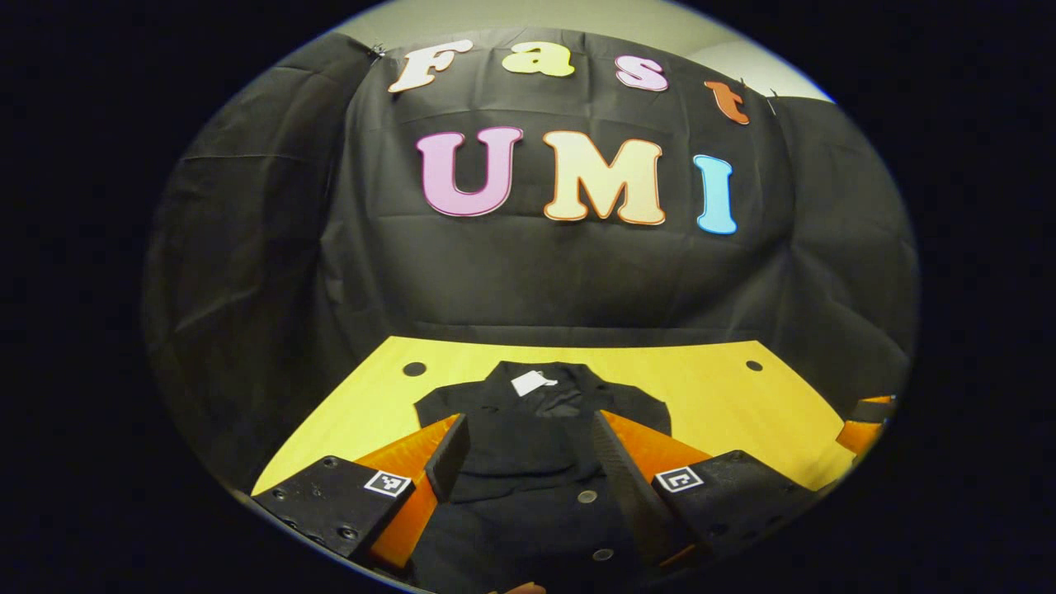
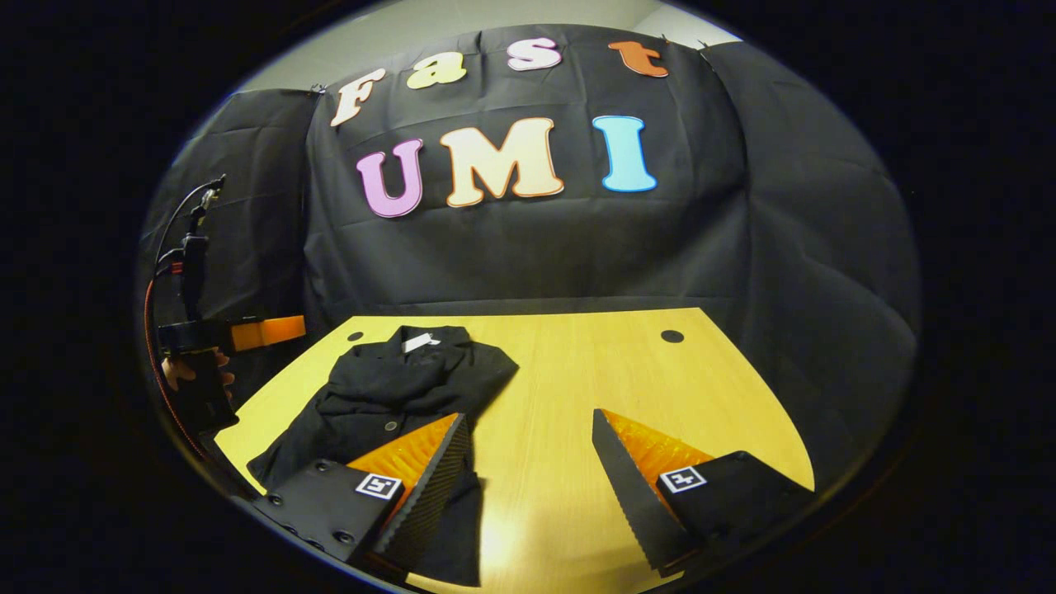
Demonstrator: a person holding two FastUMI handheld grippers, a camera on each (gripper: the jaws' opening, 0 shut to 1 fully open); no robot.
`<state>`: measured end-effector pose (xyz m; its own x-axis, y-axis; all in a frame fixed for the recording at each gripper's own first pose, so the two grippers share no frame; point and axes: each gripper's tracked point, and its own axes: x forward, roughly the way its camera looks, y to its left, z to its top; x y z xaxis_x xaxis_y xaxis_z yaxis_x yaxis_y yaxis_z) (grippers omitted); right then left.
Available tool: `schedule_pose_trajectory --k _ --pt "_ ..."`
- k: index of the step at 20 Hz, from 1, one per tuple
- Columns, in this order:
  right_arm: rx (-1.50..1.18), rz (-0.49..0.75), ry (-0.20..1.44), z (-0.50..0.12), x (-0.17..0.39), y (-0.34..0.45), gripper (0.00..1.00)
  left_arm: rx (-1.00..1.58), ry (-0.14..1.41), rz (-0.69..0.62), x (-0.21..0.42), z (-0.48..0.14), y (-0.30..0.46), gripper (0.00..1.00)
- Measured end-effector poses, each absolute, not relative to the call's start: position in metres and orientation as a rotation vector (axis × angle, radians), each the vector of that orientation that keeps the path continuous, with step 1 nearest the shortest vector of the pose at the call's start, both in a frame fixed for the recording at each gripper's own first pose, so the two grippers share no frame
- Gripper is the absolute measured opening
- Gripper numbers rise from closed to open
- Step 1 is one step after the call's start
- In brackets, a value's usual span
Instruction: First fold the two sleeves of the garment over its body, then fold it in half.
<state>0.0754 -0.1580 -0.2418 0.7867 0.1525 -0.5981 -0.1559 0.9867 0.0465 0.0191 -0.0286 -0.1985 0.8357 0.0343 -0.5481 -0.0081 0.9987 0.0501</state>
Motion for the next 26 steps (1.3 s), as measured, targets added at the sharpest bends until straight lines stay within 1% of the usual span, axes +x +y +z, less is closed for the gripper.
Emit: schedule_pose_trajectory --k 5,11,12,13,14,17,18,19,20,24,25,26 --pt "-0.015 0.191 0.681 -0.256 0.047 -0.121 0.97 0.045 0.642 0.058 -0.037 -0.207 0.023 0.92" --pt "-0.071 0.188 0.768 -0.29 0.005 -0.103 0.97 0.052 0.762 0.12 -0.112 -0.238 0.079 0.92" --pt "-0.081 0.187 0.787 -0.298 -0.001 -0.104 0.97 0.051 0.783 0.131 -0.124 -0.244 0.084 0.93" --pt "-0.087 0.186 0.804 -0.304 -0.008 -0.104 0.98 0.051 0.804 0.14 -0.135 -0.25 0.089 0.96" --pt "-0.092 0.184 0.823 -0.311 -0.015 -0.105 0.97 0.053 0.822 0.148 -0.146 -0.257 0.095 0.93" --pt "-0.107 0.177 0.87 -0.331 -0.032 -0.108 0.97 0.051 0.88 0.157 -0.171 -0.278 0.101 0.93" --pt "-0.111 0.174 0.891 -0.338 -0.038 -0.11 0.98 0.048 0.906 0.154 -0.18 -0.286 0.101 0.96" --pt "-0.113 0.173 0.91 -0.344 -0.045 -0.111 0.95 0.05 0.928 0.153 -0.187 -0.294 0.101 0.97" --pt "-0.117 0.171 0.926 -0.35 -0.049 -0.112 0.98 0.051 0.949 0.15 -0.194 -0.301 0.101 0.93" --pt "-0.132 0.167 0.996 -0.375 -0.068 -0.118 0.98 0.046 1.016 0.143 -0.216 -0.327 0.099 0.93" --pt "-0.128 0.171 1.02 -0.383 -0.073 -0.118 0.95 0.05 1.033 0.145 -0.219 -0.333 0.099 0.93" --pt "-0.126 0.172 1.044 -0.389 -0.076 -0.118 0.95 0.052 1.044 0.147 -0.222 -0.338 0.1 0.94"
